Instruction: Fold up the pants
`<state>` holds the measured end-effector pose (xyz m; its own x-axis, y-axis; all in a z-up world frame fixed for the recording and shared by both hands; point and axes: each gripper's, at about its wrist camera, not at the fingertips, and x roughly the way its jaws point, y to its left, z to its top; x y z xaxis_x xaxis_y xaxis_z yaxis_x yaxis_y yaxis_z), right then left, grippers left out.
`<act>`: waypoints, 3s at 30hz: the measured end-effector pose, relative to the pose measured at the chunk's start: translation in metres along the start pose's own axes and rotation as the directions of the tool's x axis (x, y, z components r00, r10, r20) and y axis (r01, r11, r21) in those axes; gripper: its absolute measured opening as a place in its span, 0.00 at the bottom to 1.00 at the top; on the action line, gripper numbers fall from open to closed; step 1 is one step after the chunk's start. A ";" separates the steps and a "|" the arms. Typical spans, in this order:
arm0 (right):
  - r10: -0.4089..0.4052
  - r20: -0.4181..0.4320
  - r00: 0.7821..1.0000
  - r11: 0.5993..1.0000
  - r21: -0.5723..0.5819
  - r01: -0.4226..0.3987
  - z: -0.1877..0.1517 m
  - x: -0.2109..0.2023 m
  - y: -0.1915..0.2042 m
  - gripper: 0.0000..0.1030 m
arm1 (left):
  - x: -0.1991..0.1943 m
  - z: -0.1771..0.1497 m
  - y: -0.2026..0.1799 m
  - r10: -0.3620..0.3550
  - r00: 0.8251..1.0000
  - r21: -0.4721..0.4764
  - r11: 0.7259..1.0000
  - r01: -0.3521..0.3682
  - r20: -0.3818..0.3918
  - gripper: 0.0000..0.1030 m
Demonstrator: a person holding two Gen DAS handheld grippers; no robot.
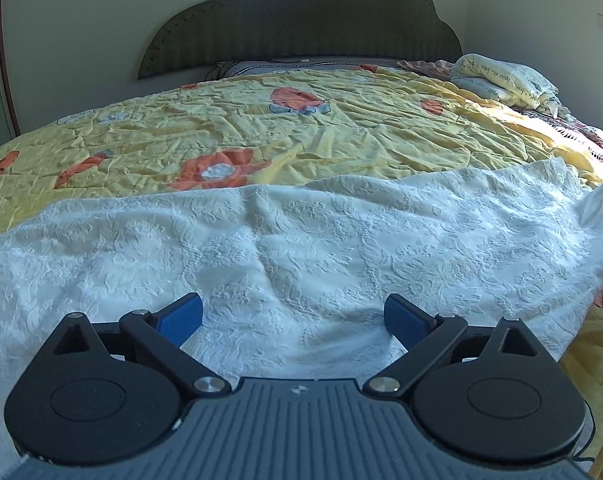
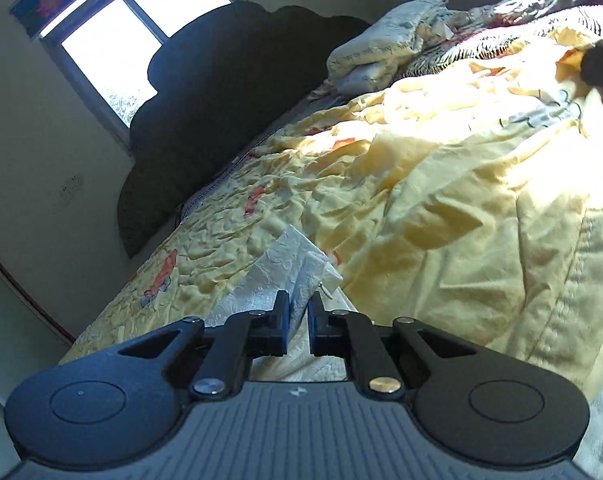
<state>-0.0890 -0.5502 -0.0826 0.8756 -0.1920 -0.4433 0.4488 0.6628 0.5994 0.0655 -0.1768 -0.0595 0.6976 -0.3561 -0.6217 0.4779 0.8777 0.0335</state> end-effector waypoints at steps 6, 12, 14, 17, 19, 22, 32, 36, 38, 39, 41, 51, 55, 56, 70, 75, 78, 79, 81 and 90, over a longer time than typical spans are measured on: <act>-0.017 -0.063 0.998 0.989 0.143 0.026 -0.011 -0.006 -0.018 0.19 | 0.000 0.000 0.000 -0.002 1.000 -0.002 1.000 0.002 0.000 0.95; 0.172 -0.145 0.974 0.931 0.348 -0.113 -0.033 -0.002 -0.028 0.29 | 0.000 0.000 0.000 -0.002 1.000 -0.009 1.000 0.002 -0.002 0.96; 0.180 -0.126 0.976 0.928 0.350 -0.126 -0.035 0.001 -0.025 0.29 | 0.000 0.000 0.000 -0.003 1.000 -0.009 1.000 0.003 -0.002 0.96; 0.182 -0.106 0.978 0.926 0.353 -0.134 -0.033 0.010 -0.020 0.29 | 0.001 0.000 0.000 -0.003 1.000 -0.011 1.000 0.003 -0.002 0.96; 0.182 -0.058 0.982 0.914 0.378 -0.147 -0.033 0.015 -0.021 0.29 | 0.001 0.000 0.000 -0.003 1.000 -0.012 1.000 0.003 -0.002 0.96; 0.154 0.043 0.987 0.872 0.464 -0.156 -0.037 0.016 -0.027 0.29 | 0.001 0.000 0.000 -0.004 1.000 -0.012 1.000 0.004 -0.002 0.96; 0.350 -0.219 0.911 0.845 0.495 -0.205 -0.048 0.014 0.001 0.56 | 0.002 0.000 -0.001 -0.003 1.000 -0.016 1.000 0.003 -0.003 0.97; 0.363 -0.258 0.895 0.888 0.387 -0.249 -0.047 0.019 0.021 0.68 | 0.002 0.000 0.000 -0.003 1.000 -0.016 1.000 0.003 -0.003 0.98; 0.356 -0.169 0.919 0.874 0.408 -0.263 -0.043 0.024 0.016 0.68 | 0.002 0.000 0.000 -0.004 1.000 -0.017 1.000 0.004 -0.003 0.98; 0.344 -0.117 0.932 0.871 0.411 -0.270 -0.038 0.028 0.010 0.68 | 0.001 0.000 0.000 -0.004 1.000 -0.017 1.000 0.004 -0.003 0.98; 0.284 -0.017 0.959 0.876 0.412 -0.252 -0.029 0.031 0.001 0.68 | 0.002 0.000 0.000 -0.004 1.000 -0.017 1.000 0.003 -0.003 0.98; 0.161 0.069 0.985 0.877 0.448 -0.174 -0.021 0.046 -0.019 0.13 | -0.007 0.012 0.013 -0.073 0.997 -0.070 0.995 0.073 0.001 0.88; 0.128 0.097 0.987 0.966 0.212 -0.146 -0.012 0.034 0.020 0.12 | -0.015 0.030 0.037 -0.151 0.988 -0.190 0.970 0.153 0.025 0.89; 0.124 0.106 0.987 0.988 0.081 -0.133 -0.009 0.026 0.042 0.12 | -0.014 0.035 0.049 -0.215 0.976 -0.264 0.941 0.214 0.026 0.89; 0.216 -0.167 0.962 0.523 -0.812 -0.259 -0.149 0.014 0.226 0.12 | 0.056 0.027 0.098 -0.698 0.708 -0.813 0.350 0.465 0.105 0.99; 0.252 -0.166 0.953 0.383 -0.888 -0.256 -0.166 -0.004 0.231 0.12 | 0.064 0.044 0.081 -0.670 0.740 -0.773 0.436 0.460 0.063 0.70; 0.234 -0.155 0.960 0.285 -0.933 -0.220 -0.181 -0.007 0.237 0.12 | 0.062 0.051 0.075 -0.629 0.777 -0.730 0.532 0.430 -0.001 0.10; 0.229 -0.148 0.962 0.261 -0.943 -0.207 -0.185 -0.007 0.238 0.12 | 0.057 0.052 0.075 -0.593 0.805 -0.696 0.583 0.420 -0.011 0.07; 0.237 -0.147 0.960 0.218 -0.955 -0.200 -0.192 -0.009 0.242 0.12 | 0.042 0.054 0.075 -0.521 0.854 -0.623 0.668 0.407 0.000 0.04; 0.351 -0.211 0.912 0.037 -0.970 -0.239 -0.226 -0.008 0.285 0.12 | -0.021 0.052 0.103 -0.203 0.977 -0.393 0.895 0.210 0.061 0.04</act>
<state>-0.0085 -0.1956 -0.0587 0.9186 0.2106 -0.3344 -0.3660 0.7728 -0.5186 0.1279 -0.0955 -0.0026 0.6172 -0.5457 -0.5668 0.3650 0.8368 -0.4081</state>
